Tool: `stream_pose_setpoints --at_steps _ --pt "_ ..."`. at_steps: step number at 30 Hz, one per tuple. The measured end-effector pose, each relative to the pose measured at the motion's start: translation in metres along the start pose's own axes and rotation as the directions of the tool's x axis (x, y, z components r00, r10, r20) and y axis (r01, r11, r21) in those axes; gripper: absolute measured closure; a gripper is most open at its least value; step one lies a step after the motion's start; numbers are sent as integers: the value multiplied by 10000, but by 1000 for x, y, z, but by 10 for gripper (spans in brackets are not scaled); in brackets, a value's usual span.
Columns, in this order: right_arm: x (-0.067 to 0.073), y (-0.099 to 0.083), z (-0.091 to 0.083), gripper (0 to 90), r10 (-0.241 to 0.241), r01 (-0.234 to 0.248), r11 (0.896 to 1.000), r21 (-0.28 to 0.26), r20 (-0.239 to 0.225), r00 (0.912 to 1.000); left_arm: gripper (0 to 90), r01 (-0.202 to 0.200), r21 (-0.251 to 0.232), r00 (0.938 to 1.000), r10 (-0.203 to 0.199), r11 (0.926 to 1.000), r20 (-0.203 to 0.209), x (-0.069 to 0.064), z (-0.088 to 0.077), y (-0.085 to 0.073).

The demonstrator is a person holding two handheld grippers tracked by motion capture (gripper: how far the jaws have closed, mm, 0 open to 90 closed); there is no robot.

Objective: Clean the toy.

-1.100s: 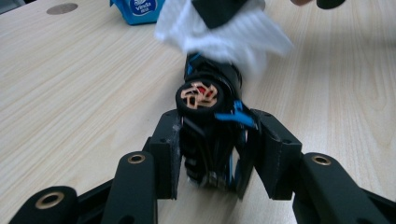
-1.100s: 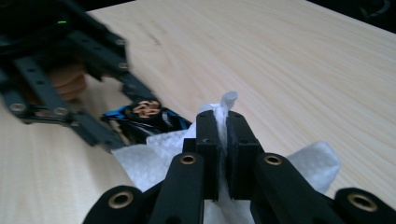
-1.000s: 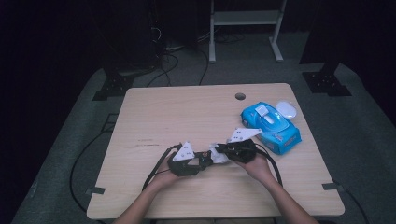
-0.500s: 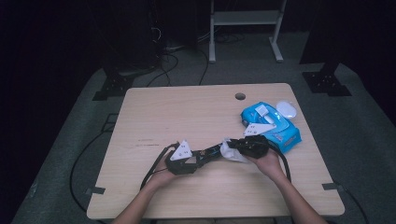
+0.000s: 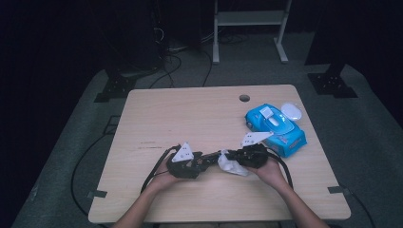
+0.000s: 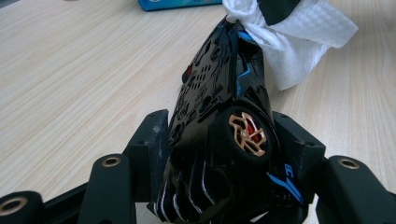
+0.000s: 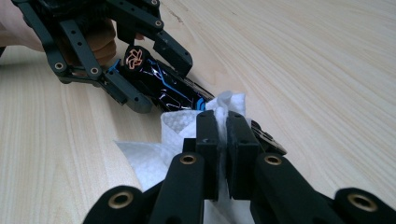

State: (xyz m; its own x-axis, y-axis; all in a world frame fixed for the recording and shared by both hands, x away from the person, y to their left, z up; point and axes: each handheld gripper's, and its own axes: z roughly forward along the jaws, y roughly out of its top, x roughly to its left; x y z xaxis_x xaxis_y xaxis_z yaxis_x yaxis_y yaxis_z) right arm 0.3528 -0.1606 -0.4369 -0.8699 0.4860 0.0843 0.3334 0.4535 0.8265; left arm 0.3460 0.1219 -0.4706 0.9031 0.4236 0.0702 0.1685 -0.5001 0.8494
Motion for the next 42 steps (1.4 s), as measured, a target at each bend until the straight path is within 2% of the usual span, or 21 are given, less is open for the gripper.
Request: stream_pose_setpoints --at_steps 2,5,8,10,12,14,18,20,22,26,30,33,37,39,40,42 --pt "0 0 0 846 59 -59 10000 5 -66 10000 419 -50 -15 10000 50 10000 20 0 -1 -1" --pt "1 0 -1 846 156 -156 9999 21 -284 9995 401 -396 6 9992 396 9992 60 -1 -1 -2" --pt "1 3 -3 846 395 -431 9981 -441 -789 9961 366 -693 130 9976 692 9975 68 -4 0 -3" --pt "1 5 -1 846 551 -617 9957 -693 -935 9941 366 -744 163 9972 743 9971 63 -4 0 -3" --pt "1 5 4 846 571 -635 9957 -669 -929 9940 361 -874 171 9961 872 9960 97 -4 -1 -3" --pt "-1 3 9 847 764 -837 9946 -617 -1128 9907 320 -1127 276 9936 1129 9932 -71 -6 -1 -4" --pt "1 2 11 847 753 -814 9955 -479 -1183 9901 303 -1278 337 9917 1282 9912 -90 -6 -2 -5" --pt "2 2 11 847 754 -796 9964 -293 -1230 9895 294 -1201 220 9928 1201 9925 30 -5 -4 -5" --pt "4 0 13 846 540 -537 9985 56 -976 9938 274 -1291 72 9916 1291 9916 36 -6 -6 -5" --pt "1 -5 17 846 714 -693 9973 247 -980 9926 237 -1202 251 9927 1204 9924 -86 -4 -8 -3" --pt "0 -3 13 846 755 -753 9971 62 -906 9930 182 -681 233 9974 686 9974 -227 2 -10 -4" --pt "1 1 9 846 737 -763 9968 -242 -956 9927 162 -404 421 9990 411 9983 -174 6 -10 -7" --pt "4 10 5 846 680 -764 9939 -797 -1030 9924 163 -287 764 9995 279 9967 118 8 -5 -9" --pt "7 15 7 846 601 -698 9929 -963 -1000 9932 174 -445 948 9990 442 9945 51 8 -4 -10" --pt "9 18 10 846 509 -615 9923 -1076 -984 9938 216 -487 959 9988 481 9942 83 8 -5 -10" --pt "12 21 17 846 290 -393 9928 -1132 -906 9955 217 -244 850 9996 235 9961 122 9 -4 -10"
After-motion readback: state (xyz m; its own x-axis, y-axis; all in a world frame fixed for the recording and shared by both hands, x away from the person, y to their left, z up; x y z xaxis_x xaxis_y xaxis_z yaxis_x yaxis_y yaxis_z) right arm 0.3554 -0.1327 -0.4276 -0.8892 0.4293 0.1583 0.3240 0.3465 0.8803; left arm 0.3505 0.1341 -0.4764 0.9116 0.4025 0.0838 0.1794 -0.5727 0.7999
